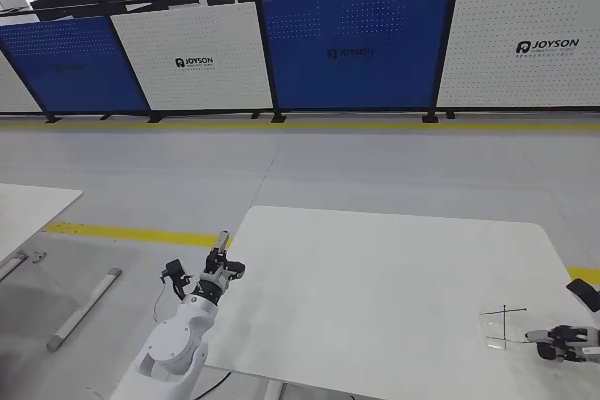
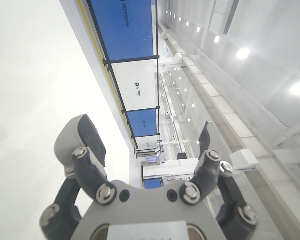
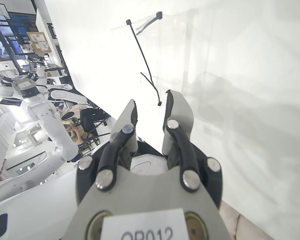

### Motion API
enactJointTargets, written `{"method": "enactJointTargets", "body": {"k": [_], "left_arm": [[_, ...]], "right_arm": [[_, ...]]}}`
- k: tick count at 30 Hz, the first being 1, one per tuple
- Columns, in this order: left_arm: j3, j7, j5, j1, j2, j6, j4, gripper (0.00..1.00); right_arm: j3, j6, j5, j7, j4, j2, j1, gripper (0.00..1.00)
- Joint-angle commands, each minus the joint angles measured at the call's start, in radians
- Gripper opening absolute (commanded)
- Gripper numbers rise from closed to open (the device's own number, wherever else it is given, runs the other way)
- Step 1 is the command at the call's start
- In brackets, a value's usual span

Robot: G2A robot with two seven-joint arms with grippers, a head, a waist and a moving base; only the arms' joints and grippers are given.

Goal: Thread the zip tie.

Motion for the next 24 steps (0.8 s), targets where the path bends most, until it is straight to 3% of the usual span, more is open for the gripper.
{"method": "enactJointTargets", "body": {"k": [1, 4, 10, 14, 24], "left_arm": [[0.000, 0.000, 0.000, 0.000, 0.000, 0.000, 0.000, 1.00], [0.000, 0.000, 0.000, 0.000, 0.000, 0.000, 0.000, 1.00], [0.000, 0.000, 0.000, 0.000, 0.000, 0.000, 0.000, 1.00], [0.000, 0.000, 0.000, 0.000, 0.000, 0.000, 0.000, 1.00], [0.000, 0.000, 0.000, 0.000, 0.000, 0.000, 0.000, 1.00]], "right_arm": [[-0.004, 0.005, -0.005, -0.003, 0.008, 0.000, 0.006, 0.25], [-0.009, 0.012, -0.010, -0.005, 0.013, -0.001, 0.011, 0.17], [-0.014, 0.017, -0.013, -0.009, 0.020, -0.001, 0.017, 0.12], [-0.018, 0.019, -0.014, -0.010, 0.022, -0.002, 0.021, 0.00], [0.002, 0.011, -0.007, -0.010, 0.022, 0.005, 0.015, 0.00]]}}
